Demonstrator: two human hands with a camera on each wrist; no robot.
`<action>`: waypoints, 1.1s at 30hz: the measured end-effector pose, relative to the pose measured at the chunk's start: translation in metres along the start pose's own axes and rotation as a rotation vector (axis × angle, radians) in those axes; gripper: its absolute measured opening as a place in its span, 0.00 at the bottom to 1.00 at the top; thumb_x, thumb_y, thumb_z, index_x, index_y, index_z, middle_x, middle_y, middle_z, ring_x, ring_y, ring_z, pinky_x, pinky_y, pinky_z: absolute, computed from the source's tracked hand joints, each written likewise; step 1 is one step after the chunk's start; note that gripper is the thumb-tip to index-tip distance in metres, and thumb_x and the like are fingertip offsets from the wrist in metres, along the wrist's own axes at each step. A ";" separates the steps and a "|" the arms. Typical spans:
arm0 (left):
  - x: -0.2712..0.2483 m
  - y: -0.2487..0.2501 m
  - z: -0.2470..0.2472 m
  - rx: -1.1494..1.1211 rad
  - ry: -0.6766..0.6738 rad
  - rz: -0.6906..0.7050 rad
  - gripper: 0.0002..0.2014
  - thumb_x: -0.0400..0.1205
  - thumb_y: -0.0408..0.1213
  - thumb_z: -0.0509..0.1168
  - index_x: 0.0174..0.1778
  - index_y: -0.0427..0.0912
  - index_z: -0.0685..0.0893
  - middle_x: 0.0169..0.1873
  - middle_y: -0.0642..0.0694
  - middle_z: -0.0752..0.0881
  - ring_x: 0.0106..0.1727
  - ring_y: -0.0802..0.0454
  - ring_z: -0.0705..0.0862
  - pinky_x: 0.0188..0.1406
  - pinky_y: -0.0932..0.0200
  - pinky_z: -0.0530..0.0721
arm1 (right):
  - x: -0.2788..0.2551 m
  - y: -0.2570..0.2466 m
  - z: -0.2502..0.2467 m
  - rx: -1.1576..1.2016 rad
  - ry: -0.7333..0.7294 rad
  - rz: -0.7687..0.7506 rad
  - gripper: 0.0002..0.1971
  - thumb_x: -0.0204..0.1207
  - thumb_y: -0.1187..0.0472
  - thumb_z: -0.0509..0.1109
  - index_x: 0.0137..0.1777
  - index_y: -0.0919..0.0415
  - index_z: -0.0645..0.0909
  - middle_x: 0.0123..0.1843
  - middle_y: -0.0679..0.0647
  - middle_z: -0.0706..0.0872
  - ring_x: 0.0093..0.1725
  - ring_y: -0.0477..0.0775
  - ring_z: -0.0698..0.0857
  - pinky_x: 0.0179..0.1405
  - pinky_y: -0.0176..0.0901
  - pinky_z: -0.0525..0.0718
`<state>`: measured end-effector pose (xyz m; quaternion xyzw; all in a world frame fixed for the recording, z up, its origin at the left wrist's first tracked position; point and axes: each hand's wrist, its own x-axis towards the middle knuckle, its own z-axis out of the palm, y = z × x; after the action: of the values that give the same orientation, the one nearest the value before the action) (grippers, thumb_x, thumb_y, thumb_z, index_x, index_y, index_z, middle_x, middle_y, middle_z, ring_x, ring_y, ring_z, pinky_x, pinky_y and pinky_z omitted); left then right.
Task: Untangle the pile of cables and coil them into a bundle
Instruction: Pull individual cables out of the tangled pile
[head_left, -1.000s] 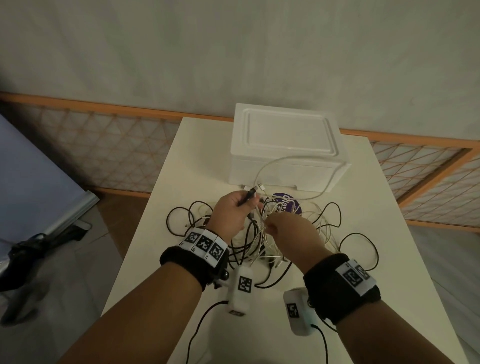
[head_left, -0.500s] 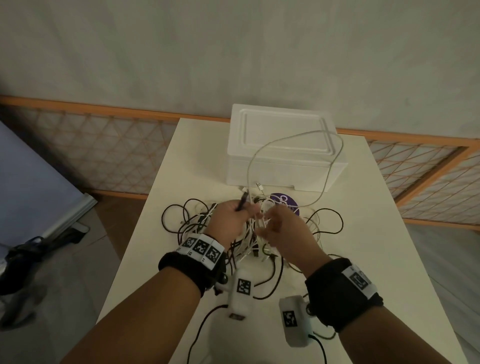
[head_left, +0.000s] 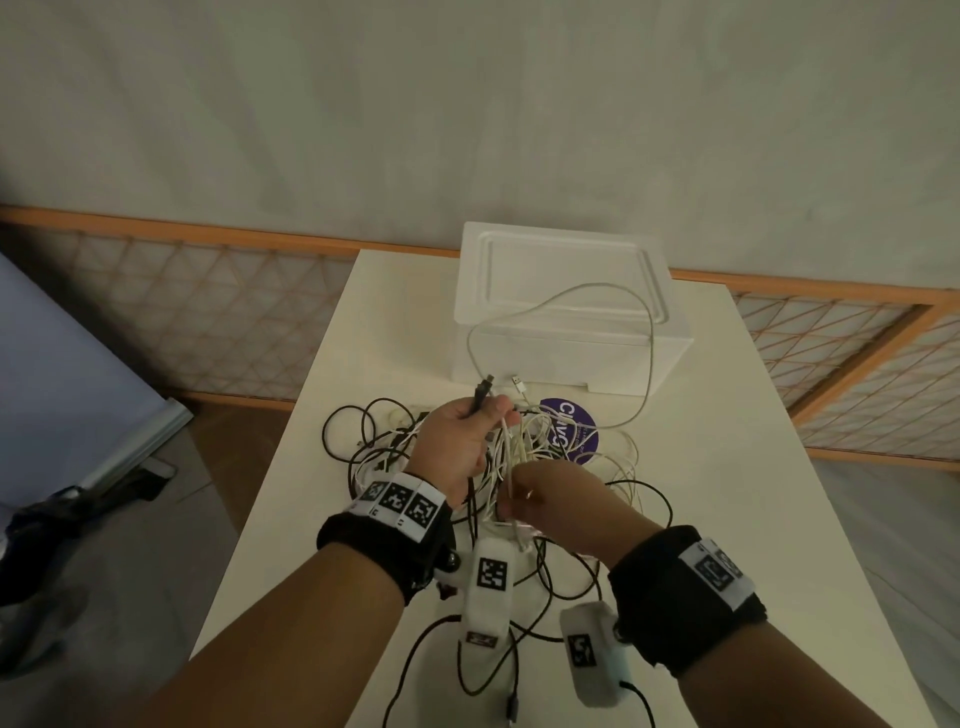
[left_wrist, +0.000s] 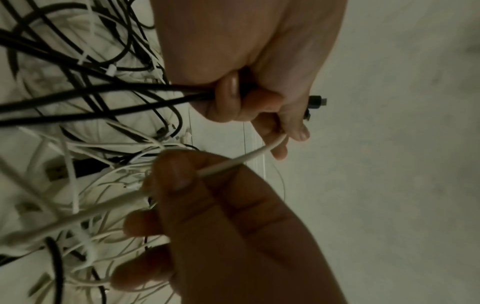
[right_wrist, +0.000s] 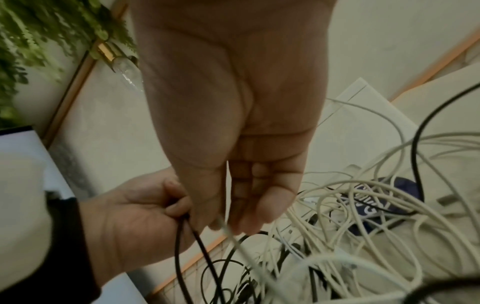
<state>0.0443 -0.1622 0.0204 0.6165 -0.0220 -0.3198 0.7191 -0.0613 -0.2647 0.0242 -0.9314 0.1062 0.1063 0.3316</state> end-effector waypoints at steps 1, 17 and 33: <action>0.000 -0.002 0.000 0.008 -0.030 -0.007 0.08 0.80 0.44 0.69 0.40 0.43 0.89 0.39 0.46 0.91 0.15 0.60 0.62 0.12 0.68 0.59 | 0.001 0.000 0.001 0.055 0.025 0.025 0.10 0.77 0.59 0.68 0.35 0.46 0.78 0.33 0.41 0.81 0.31 0.35 0.80 0.34 0.31 0.77; -0.004 -0.016 -0.004 0.405 -0.232 -0.010 0.03 0.79 0.39 0.71 0.42 0.46 0.88 0.29 0.43 0.85 0.15 0.60 0.65 0.15 0.66 0.64 | 0.001 0.012 -0.018 0.496 0.311 0.251 0.12 0.73 0.55 0.76 0.53 0.55 0.79 0.42 0.50 0.87 0.33 0.48 0.88 0.29 0.35 0.86; -0.002 -0.010 -0.012 0.437 -0.202 0.052 0.06 0.80 0.37 0.69 0.41 0.39 0.86 0.12 0.61 0.74 0.13 0.67 0.70 0.24 0.64 0.64 | 0.007 0.018 -0.010 -0.389 0.511 -0.081 0.11 0.70 0.59 0.75 0.52 0.48 0.86 0.52 0.44 0.88 0.60 0.50 0.83 0.72 0.48 0.64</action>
<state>0.0436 -0.1507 0.0096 0.7216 -0.1783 -0.3489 0.5707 -0.0577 -0.2850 0.0190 -0.9773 0.1267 -0.1260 0.1139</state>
